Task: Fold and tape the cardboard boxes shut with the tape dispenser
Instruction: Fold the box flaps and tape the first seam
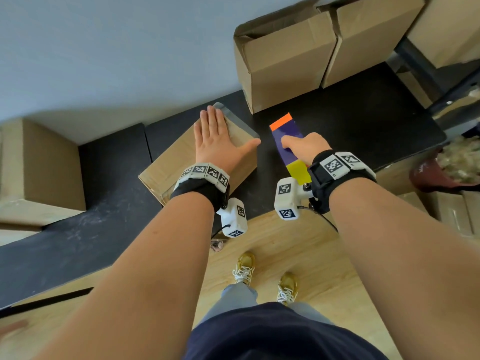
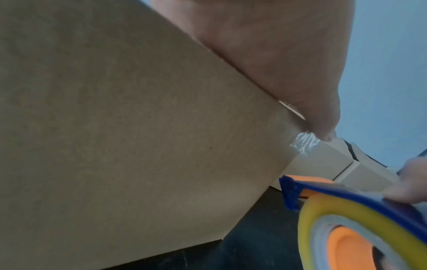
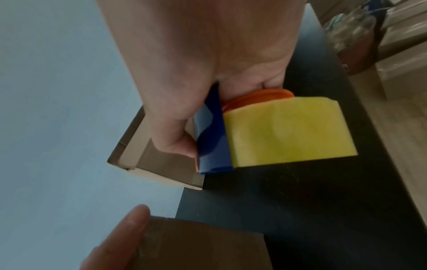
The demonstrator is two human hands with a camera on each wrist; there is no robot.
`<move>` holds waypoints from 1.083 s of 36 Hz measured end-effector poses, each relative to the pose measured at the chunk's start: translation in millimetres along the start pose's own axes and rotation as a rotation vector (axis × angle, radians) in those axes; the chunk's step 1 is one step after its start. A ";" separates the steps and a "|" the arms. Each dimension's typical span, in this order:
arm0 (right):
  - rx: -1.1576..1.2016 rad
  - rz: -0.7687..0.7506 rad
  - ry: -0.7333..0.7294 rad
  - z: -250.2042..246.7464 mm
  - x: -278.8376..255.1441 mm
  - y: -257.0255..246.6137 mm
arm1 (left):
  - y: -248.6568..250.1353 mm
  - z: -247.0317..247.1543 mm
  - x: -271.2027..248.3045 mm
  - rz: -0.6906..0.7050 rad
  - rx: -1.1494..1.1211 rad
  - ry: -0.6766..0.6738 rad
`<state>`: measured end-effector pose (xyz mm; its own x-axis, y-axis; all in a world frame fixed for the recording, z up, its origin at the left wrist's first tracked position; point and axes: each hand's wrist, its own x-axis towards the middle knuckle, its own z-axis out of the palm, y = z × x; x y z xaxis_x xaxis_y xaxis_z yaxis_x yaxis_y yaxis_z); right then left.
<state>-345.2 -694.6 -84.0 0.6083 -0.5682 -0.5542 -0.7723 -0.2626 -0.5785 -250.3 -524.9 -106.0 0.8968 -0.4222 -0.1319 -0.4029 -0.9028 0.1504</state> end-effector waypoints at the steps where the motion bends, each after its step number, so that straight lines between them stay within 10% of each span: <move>1: -0.027 -0.016 -0.002 1.2 1.3 -2.6 | -0.1 -0.1 -0.2 0.002 -0.001 0.005; 17: -0.668 -0.122 0.030 48.4 40.4 3.9 | -0.4 3.4 1.5 0.004 0.012 0.052; 39: -0.456 -0.096 0.158 36.6 18.5 11.1 | 8.4 -4.2 -16.3 0.065 -0.056 0.279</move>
<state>-335.8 -679.5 -122.6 0.6726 -0.6270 -0.3930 -0.7372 -0.6140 -0.2820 -267.6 -525.2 -98.5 0.8882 -0.4331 0.1532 -0.4573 -0.8654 0.2049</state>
